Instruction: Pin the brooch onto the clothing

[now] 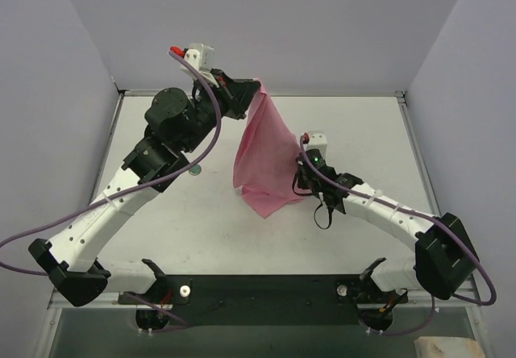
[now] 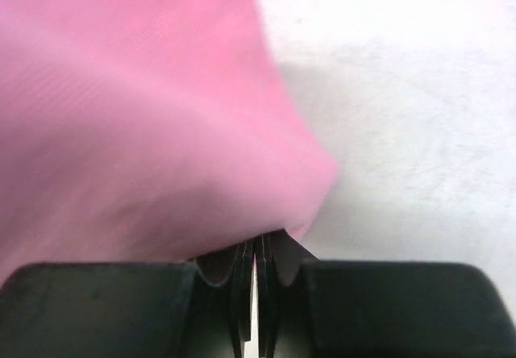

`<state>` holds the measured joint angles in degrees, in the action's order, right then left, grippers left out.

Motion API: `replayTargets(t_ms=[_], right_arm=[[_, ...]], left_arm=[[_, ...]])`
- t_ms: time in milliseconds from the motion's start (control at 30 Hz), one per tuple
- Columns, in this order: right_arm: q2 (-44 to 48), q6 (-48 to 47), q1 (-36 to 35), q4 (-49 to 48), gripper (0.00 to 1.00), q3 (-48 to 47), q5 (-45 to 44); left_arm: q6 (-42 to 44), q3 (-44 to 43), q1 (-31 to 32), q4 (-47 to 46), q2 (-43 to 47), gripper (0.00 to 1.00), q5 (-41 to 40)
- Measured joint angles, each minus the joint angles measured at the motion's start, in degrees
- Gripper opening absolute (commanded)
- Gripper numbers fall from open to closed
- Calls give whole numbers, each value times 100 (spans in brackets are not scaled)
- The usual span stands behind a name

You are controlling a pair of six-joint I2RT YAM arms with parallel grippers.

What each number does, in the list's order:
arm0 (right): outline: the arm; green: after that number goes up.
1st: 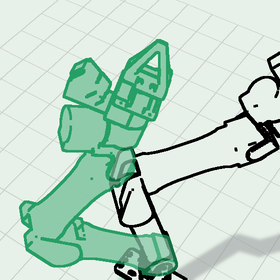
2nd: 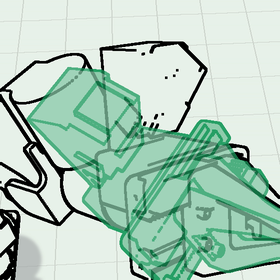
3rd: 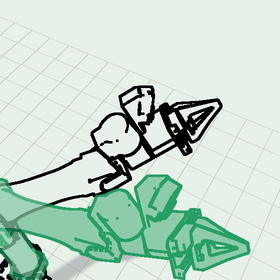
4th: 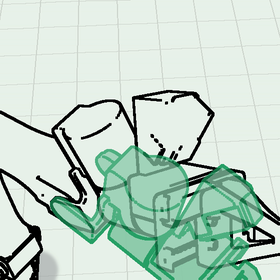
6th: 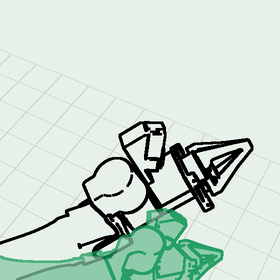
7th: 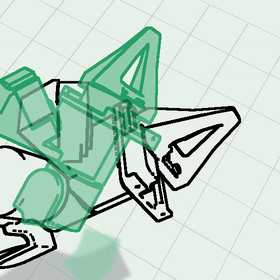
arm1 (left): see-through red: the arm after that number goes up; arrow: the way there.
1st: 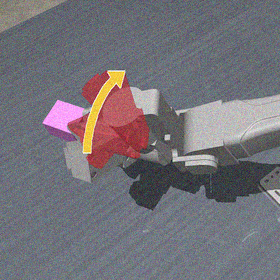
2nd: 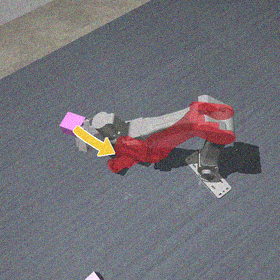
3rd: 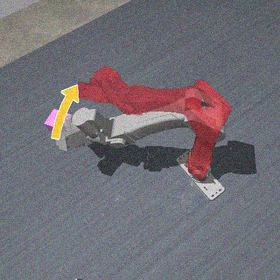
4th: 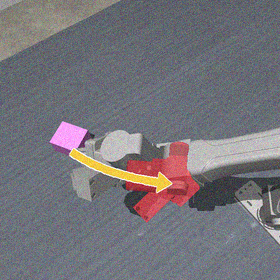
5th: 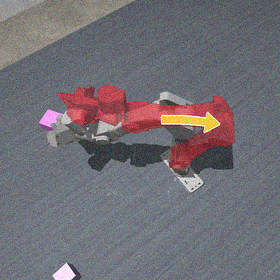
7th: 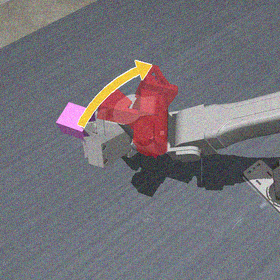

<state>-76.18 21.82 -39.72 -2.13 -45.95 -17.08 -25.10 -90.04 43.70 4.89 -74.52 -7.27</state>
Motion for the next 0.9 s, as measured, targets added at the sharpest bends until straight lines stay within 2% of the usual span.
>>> replayTargets(t_ms=[167, 333, 567, 667, 733, 767, 800, 867, 900], right_arm=[[0, -4, 595, -175, 0, -37, 22], [79, -72, 664, -175, 0, -138, 175], [852, -435, 693, -66, 0, -138, 323], [1469, -651, 710, 48, 1, -138, 330], [1840, -719, 717, 85, 13, -144, 413], [2037, -739, 717, 133, 28, -170, 522], [2140, -739, 713, 173, 36, -203, 636], [2275, -702, 693, 240, 51, -284, 907], [2295, -699, 636, 249, 55, -302, 1023]], left_arm=[[-37, 306, 74, -308, 181, 0, 66], [-127, 313, 146, -407, 192, 0, 4], [-321, 485, 302, -527, 203, 0, -22], [-319, 507, 459, -555, 203, 0, -28], [-299, 507, 610, -614, 201, 0, -76], [-278, 507, 702, -673, 197, 0, -138], [-256, 505, 802, -734, 177, 0, -184], [-197, 433, 964, -820, 83, 0, -337], [-162, 321, 1034, -824, -26, 0, -400]])
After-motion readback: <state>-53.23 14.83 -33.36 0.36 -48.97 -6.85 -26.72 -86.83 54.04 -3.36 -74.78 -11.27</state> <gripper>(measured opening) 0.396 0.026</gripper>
